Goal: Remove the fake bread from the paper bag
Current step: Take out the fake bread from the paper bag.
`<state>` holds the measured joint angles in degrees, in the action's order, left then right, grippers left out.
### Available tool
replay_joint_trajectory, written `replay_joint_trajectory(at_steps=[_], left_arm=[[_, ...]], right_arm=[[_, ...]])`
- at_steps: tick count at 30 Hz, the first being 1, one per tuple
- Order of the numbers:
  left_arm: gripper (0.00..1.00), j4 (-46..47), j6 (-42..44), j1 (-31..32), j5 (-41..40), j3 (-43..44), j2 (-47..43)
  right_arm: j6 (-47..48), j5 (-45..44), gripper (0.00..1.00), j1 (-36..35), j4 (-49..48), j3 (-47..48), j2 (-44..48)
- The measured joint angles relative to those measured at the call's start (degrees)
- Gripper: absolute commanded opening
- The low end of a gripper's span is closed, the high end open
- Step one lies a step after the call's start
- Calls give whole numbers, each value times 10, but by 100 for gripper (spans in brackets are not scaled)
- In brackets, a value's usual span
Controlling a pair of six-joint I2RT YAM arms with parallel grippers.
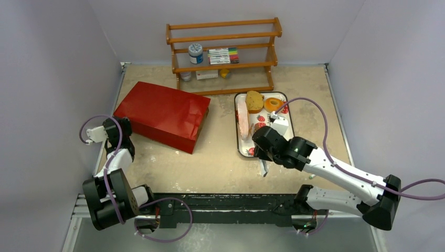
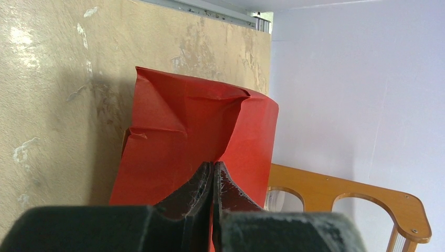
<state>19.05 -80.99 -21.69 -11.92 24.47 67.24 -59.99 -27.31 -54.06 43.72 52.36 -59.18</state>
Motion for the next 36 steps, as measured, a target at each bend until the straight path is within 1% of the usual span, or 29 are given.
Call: replay_joint_trajectory(at_steps=[8, 13, 16, 22, 29, 33, 36], left_arm=[[0, -3, 0, 0, 3, 1, -2], [0, -8, 0, -1, 4, 4, -5], [0, -10, 0, -3, 6, 7, -5], [0, -30, 1, -8, 7, 23, -5], [0, -51, 12, -23, 13, 51, -4], [0, -59, 21, -38, 40, 83, 13], [0, -60, 27, -51, 70, 106, 37]], right_arm=[[-25, -52, 34, -41, 56, 60, -6], [-16, -68, 34, -55, 55, 99, -18], [6, -65, 34, -57, 43, 113, -30], [89, -14, 34, -61, -50, 104, -62], [178, 63, 34, -68, -187, 39, -118], [211, 94, 34, -70, -260, 5, -149], [233, 114, 34, -71, -314, 0, -185]])
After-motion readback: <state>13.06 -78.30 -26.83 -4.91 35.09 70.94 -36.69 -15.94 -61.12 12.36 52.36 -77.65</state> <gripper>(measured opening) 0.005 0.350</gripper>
